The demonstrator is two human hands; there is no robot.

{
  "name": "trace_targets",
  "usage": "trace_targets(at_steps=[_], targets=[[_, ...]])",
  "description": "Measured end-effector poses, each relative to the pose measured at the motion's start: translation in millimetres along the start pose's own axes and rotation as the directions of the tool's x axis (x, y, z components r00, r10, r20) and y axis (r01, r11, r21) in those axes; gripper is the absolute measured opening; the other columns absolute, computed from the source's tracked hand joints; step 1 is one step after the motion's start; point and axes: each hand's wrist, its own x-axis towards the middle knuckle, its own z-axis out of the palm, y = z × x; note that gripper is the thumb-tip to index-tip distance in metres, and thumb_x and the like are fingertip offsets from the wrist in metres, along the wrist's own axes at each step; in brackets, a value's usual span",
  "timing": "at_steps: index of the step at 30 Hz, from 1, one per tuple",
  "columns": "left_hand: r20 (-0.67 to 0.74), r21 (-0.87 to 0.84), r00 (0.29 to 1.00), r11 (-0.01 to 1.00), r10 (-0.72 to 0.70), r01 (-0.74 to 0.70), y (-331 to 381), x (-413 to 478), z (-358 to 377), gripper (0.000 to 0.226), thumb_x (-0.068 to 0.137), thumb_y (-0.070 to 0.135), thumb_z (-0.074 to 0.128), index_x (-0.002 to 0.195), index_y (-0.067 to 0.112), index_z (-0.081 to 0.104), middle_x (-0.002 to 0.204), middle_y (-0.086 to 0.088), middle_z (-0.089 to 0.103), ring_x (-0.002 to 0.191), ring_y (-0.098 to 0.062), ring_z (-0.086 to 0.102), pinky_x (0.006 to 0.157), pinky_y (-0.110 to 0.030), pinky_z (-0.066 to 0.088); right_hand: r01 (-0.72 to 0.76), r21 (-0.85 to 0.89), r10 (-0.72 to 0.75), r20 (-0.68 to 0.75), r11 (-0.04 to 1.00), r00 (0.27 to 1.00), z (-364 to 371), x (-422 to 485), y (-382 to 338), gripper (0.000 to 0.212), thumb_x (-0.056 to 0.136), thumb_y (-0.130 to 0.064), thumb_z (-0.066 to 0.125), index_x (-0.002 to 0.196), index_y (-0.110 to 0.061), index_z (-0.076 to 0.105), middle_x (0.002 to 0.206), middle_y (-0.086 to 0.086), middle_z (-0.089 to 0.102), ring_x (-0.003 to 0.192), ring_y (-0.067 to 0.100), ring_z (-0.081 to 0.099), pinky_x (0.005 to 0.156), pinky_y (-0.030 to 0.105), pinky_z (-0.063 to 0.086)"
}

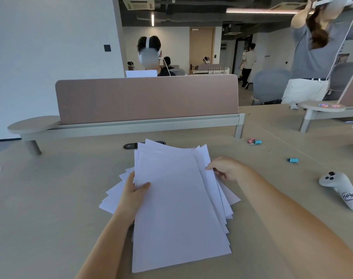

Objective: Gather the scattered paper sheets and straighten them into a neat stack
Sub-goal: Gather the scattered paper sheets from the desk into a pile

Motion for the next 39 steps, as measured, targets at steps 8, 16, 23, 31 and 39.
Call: trace_targets(at_steps=[8, 16, 23, 31, 39], targets=[[-0.024, -0.071, 1.0, 0.997, 0.002, -0.003, 4.9, -4.1, -1.2, 0.03, 0.102, 0.004, 0.062, 0.123, 0.023, 0.07, 0.107, -0.002, 0.084, 0.092, -0.026, 0.081, 0.077, -0.041, 0.064, 0.202, 0.27, -0.242, 0.124, 0.942, 0.962, -6.0, -29.9, 6.3, 0.034, 0.104, -0.005, 0.051, 0.128, -0.022, 0.068, 0.119, 0.005, 0.076, 0.09, 0.021, 0.073, 0.069, 0.028, 0.058], [-0.039, -0.121, 0.999, 0.992, -0.021, 0.016, 11.4, -7.9, -18.7, 0.023, 0.099, 0.012, 0.067, 0.121, 0.006, 0.072, 0.117, -0.015, 0.081, 0.089, -0.032, 0.078, 0.079, -0.042, 0.062, 0.171, 0.529, -0.33, 0.223, 0.831, 0.917, 38.8, -43.8, 19.0, 0.033, 0.102, 0.002, 0.051, 0.124, -0.011, 0.072, 0.106, 0.012, 0.08, 0.082, 0.024, 0.075, 0.075, 0.035, 0.063], [-0.112, -0.273, 0.984, 0.956, -0.14, 0.105, 12.6, -8.7, -36.6, 0.058, 0.093, 0.005, 0.077, 0.137, 0.022, 0.044, 0.118, -0.015, 0.07, 0.091, -0.033, 0.071, 0.088, -0.057, 0.058, 0.128, 0.486, -0.33, 0.358, 0.865, 0.874, 57.5, -43.4, 1.8, 0.029, 0.103, -0.012, 0.051, 0.124, -0.006, 0.071, 0.09, 0.006, 0.076, 0.069, 0.016, 0.072, 0.061, 0.026, 0.058], [-0.112, -0.15, 0.989, 0.986, -0.093, 0.076, 2.9, -4.2, -32.3, 0.055, 0.077, 0.01, 0.075, 0.13, 0.002, 0.066, 0.129, -0.029, 0.072, 0.115, -0.052, 0.071, 0.095, -0.062, 0.058, 0.117, 0.076, -0.099, -0.206, 0.99, 0.974, 7.3, -14.4, 4.7, 0.042, 0.097, -0.019, 0.063, 0.136, -0.002, 0.059, 0.137, 0.012, 0.059, 0.132, 0.032, 0.054, 0.109, 0.04, 0.042], [-0.141, 0.049, 0.99, 0.998, -0.022, 0.029, 3.0, -4.5, -22.4, 0.042, 0.1, -0.003, 0.055, 0.134, 0.023, 0.052, 0.106, -0.01, 0.07, 0.09, -0.031, 0.07, 0.077, -0.043, 0.058, -0.067, 0.199, 0.065, 0.015, 0.978, 0.998, 6.9, 6.7, -6.9, 0.046, 0.089, -0.023, 0.074, 0.129, -0.003, 0.066, 0.106, 0.01, 0.071, 0.077, 0.025, 0.065, 0.068, 0.034, 0.051]])
